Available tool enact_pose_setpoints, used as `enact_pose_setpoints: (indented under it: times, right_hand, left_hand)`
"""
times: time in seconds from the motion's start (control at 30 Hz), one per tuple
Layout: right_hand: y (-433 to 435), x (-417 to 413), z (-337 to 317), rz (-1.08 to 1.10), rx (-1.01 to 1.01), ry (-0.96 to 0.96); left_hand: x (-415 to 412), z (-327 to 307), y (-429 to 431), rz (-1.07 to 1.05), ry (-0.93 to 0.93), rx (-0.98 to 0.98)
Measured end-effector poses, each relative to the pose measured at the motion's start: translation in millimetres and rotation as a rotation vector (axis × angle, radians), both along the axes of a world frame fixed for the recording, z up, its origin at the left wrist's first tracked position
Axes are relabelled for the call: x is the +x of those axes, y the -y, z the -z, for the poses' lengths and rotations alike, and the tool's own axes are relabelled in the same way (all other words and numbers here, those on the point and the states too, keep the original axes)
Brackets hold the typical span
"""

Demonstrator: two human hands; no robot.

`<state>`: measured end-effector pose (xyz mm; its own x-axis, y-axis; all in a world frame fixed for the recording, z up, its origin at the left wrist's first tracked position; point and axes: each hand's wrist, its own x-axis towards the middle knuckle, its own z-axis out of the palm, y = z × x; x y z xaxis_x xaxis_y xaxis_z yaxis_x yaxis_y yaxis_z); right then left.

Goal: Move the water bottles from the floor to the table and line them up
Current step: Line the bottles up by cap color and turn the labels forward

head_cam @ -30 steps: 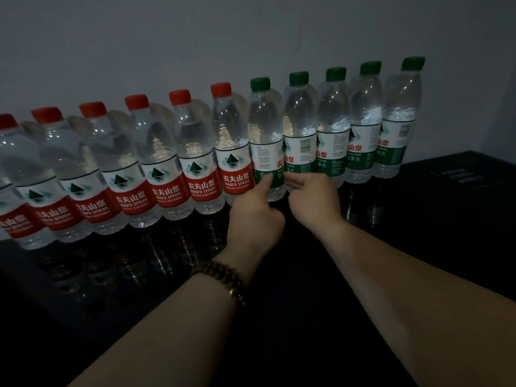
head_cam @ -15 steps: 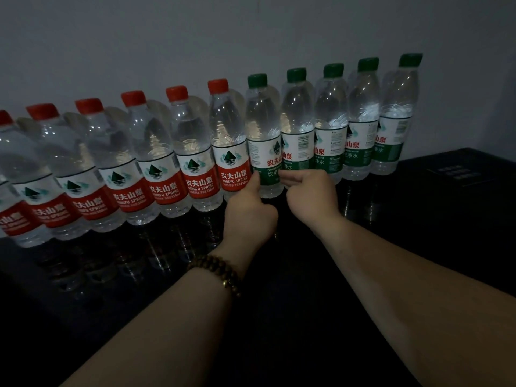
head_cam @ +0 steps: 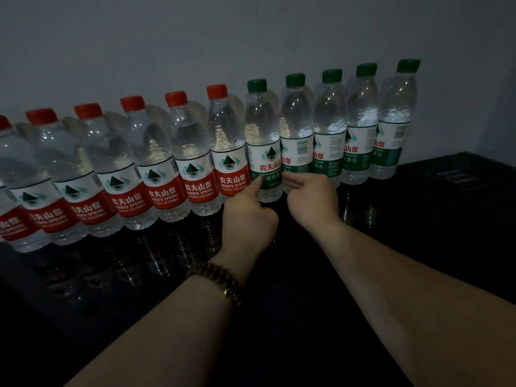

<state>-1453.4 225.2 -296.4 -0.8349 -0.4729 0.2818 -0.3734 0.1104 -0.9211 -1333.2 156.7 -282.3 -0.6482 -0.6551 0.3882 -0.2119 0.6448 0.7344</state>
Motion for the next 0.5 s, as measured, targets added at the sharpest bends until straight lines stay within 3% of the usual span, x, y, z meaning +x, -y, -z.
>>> enact_pose_setpoints:
  times: [0.5]
  right_hand:
    - [2.3, -3.5, 3.7, -0.058, 0.011, 0.007]
  left_hand:
    - [-0.9, -0.1, -0.4, 0.004, 0.114, -0.005]
